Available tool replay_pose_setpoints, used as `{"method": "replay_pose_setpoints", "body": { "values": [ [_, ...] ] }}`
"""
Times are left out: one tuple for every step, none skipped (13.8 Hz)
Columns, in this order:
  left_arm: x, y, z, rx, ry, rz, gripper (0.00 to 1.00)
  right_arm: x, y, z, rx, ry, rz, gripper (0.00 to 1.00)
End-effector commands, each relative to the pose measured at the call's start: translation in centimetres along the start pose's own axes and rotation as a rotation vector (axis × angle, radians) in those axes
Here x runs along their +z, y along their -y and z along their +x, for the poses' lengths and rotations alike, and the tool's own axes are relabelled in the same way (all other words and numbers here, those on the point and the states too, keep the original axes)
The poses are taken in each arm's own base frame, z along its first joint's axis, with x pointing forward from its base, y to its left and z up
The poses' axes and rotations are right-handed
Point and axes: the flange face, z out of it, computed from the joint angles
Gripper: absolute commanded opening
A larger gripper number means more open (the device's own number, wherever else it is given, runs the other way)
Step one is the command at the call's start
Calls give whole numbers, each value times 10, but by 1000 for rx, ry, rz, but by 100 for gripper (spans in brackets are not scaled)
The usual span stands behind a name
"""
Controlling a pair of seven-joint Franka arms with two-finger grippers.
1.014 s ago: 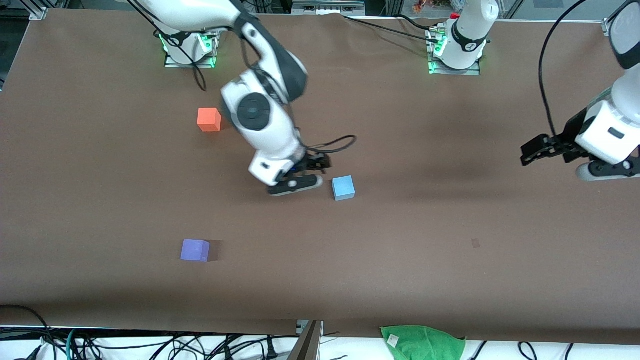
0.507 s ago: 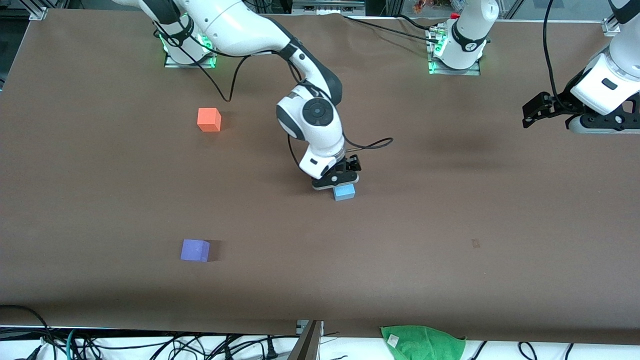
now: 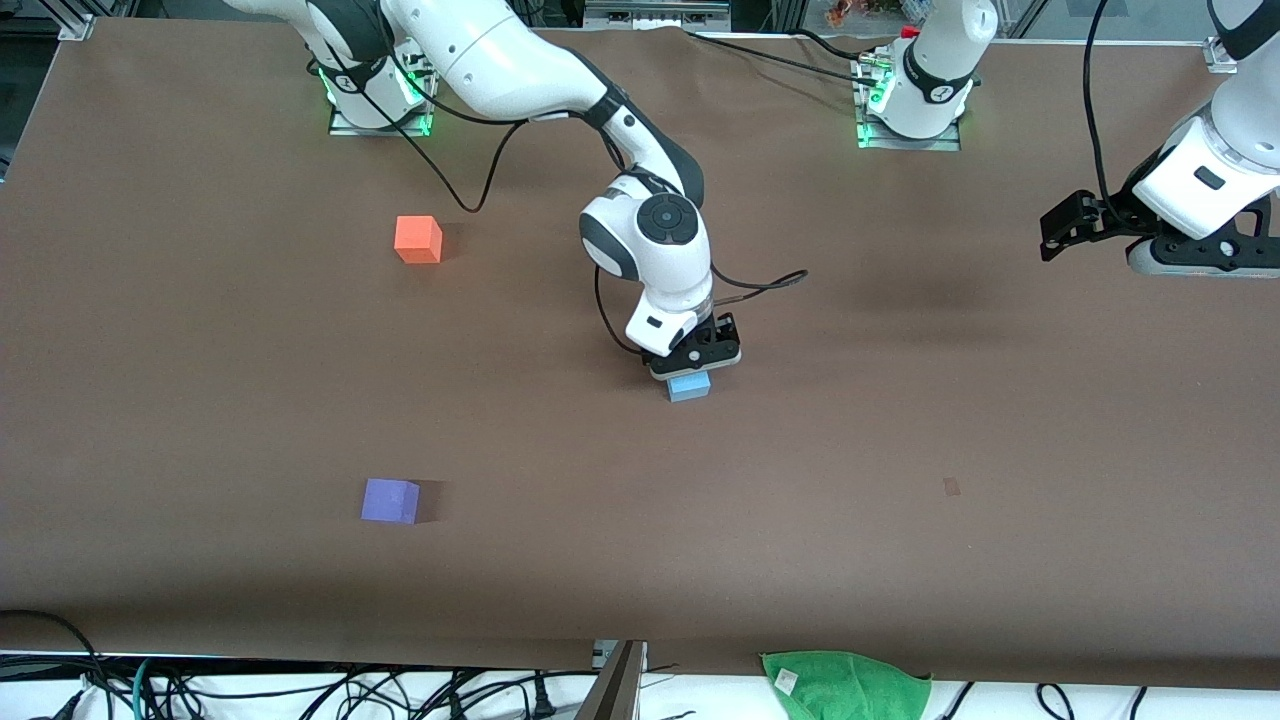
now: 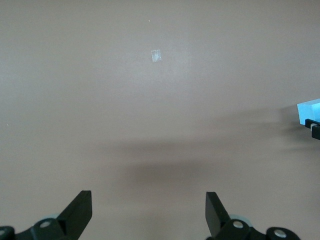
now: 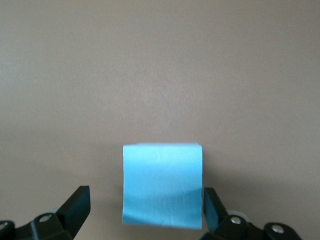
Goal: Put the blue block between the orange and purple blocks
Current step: 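Lower the right gripper onto the blue block and grasp it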
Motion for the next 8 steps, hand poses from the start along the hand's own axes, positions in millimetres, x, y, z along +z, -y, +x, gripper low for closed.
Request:
{"method": "replay_pose_setpoints", "body": {
  "values": [
    [-5, 0, 3, 33, 3, -2, 100, 13, 4, 3, -7, -36, -7, 100],
    [-6, 0, 3, 33, 0, -2, 100, 14, 1, 4, -16, -42, -20, 99],
    [-6, 0, 3, 33, 0, -2, 100, 15, 0, 3, -31, -48, -33, 97],
    [-6, 0, 3, 31, 0, -2, 100, 18, -1, 3, -33, -48, -38, 90],
    [-6, 0, 3, 31, 0, -2, 100, 23, -4, 2, -35, -46, -46, 80],
    [-6, 0, 3, 33, 0, -3, 100, 23, -6, 4, -35, -49, -50, 66],
    [-6, -1, 3, 33, 0, -2, 100, 21, -7, 6, -36, -52, -52, 51],
    [-6, -2, 3, 36, 0, -1, 100, 20, -11, 9, -32, -54, -55, 40]
  ]
}}
